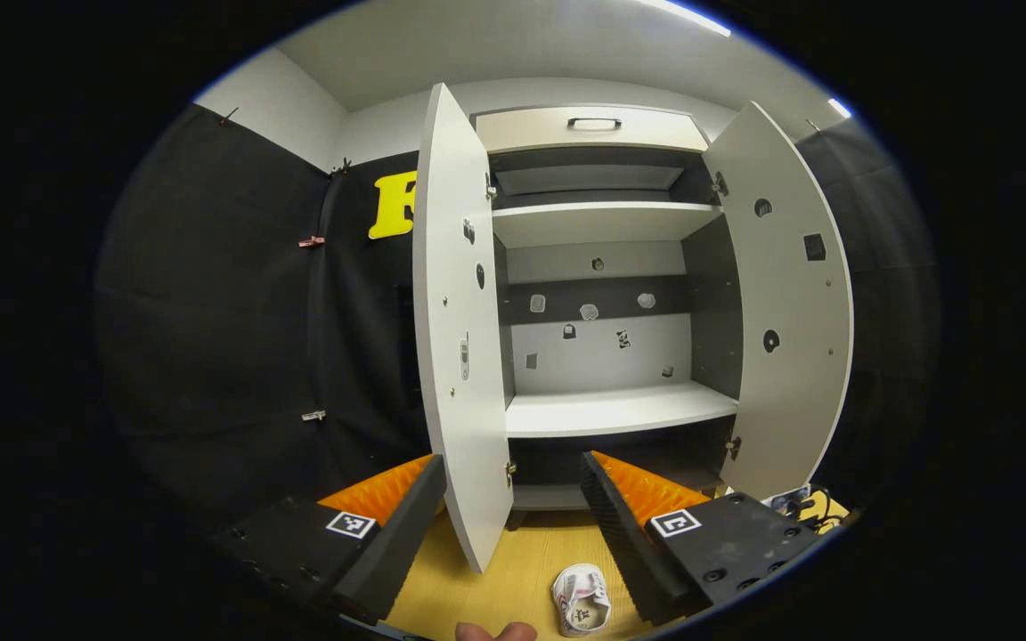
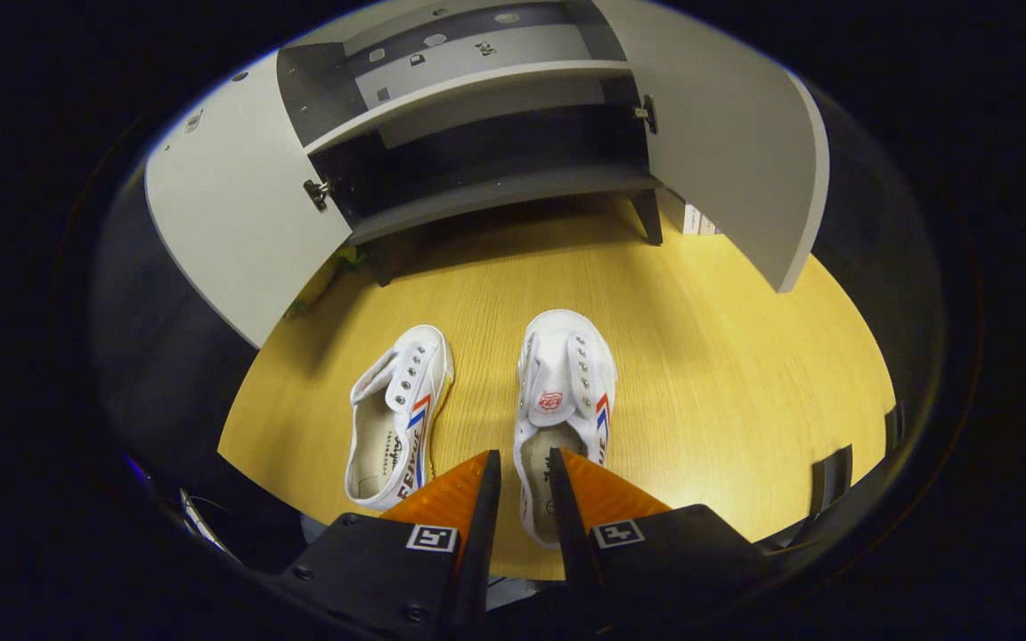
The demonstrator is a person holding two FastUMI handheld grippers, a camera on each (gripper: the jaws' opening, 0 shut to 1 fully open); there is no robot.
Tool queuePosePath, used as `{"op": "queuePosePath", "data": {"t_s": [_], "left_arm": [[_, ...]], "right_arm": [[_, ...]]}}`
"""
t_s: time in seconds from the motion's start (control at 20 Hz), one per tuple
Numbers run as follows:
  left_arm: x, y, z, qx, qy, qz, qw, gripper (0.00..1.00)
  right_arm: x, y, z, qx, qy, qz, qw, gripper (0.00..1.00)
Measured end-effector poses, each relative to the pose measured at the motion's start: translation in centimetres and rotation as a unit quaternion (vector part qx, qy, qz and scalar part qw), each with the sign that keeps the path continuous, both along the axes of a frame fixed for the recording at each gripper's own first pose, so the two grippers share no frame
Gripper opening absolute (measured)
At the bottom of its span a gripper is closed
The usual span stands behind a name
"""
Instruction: Grab one shoe with the right hand and put it into the shoe cabinet, grab the other shoe with the left hand and put it into the shoe cabinet; then close the right door with the right hand and the left door with the left hand.
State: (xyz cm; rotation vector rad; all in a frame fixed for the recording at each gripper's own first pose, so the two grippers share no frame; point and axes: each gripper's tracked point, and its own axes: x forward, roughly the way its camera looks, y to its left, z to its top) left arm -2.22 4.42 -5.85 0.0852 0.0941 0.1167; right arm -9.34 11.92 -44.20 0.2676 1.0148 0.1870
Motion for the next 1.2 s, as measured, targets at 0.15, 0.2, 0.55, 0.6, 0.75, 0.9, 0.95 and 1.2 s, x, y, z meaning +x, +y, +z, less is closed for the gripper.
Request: {"op": "queuePosePath", "data": {"t_s": [0.15, 0.2, 0.55, 0.6, 0.75, 0.9, 0.95, 1.2], "left_arm": [[-0.1, 0.4, -0.5, 0.006, 0.004, 0.005, 1.000, 0.96], [-0.2, 0.6, -0.7, 0.009, 0.006, 0.007, 1.000, 0.96], [-0.4, 2.5, -1.8, 0.019, 0.016, 0.027, 0.999, 0.95], [-0.5, 2.9, -1.8, 0.021, 0.016, 0.031, 0.999, 0.95], [-0.5, 4.0, -1.9, 0.030, 0.017, 0.038, 0.999, 0.97], [-0.3, 4.8, -2.2, 0.035, 0.020, 0.045, 0.998, 0.98], [-0.1, 4.9, -2.3, 0.034, 0.021, 0.046, 0.998, 0.98], [0.5, 4.4, -2.2, 0.026, 0.017, 0.033, 0.999, 0.98]], "right_arm": [[0.6, 0.9, -2.2, -0.012, 0.006, 0.001, 1.000, 0.40], [0.9, 1.0, -2.9, -0.015, 0.008, -0.003, 1.000, 0.40], [4.7, 2.4, -6.3, -0.030, -0.046, -0.030, 0.998, 0.41], [5.2, 2.3, -6.7, -0.035, -0.060, -0.038, 0.997, 0.41], [6.9, 1.7, -7.1, -0.065, -0.104, -0.046, 0.991, 0.37], [7.6, 2.1, -7.5, -0.066, -0.125, -0.028, 0.990, 0.14], [7.7, 2.2, -7.6, -0.062, -0.124, -0.019, 0.990, 0.11], [7.5, 1.3, -5.4, -0.043, -0.097, -0.004, 0.994, 0.06]]}}
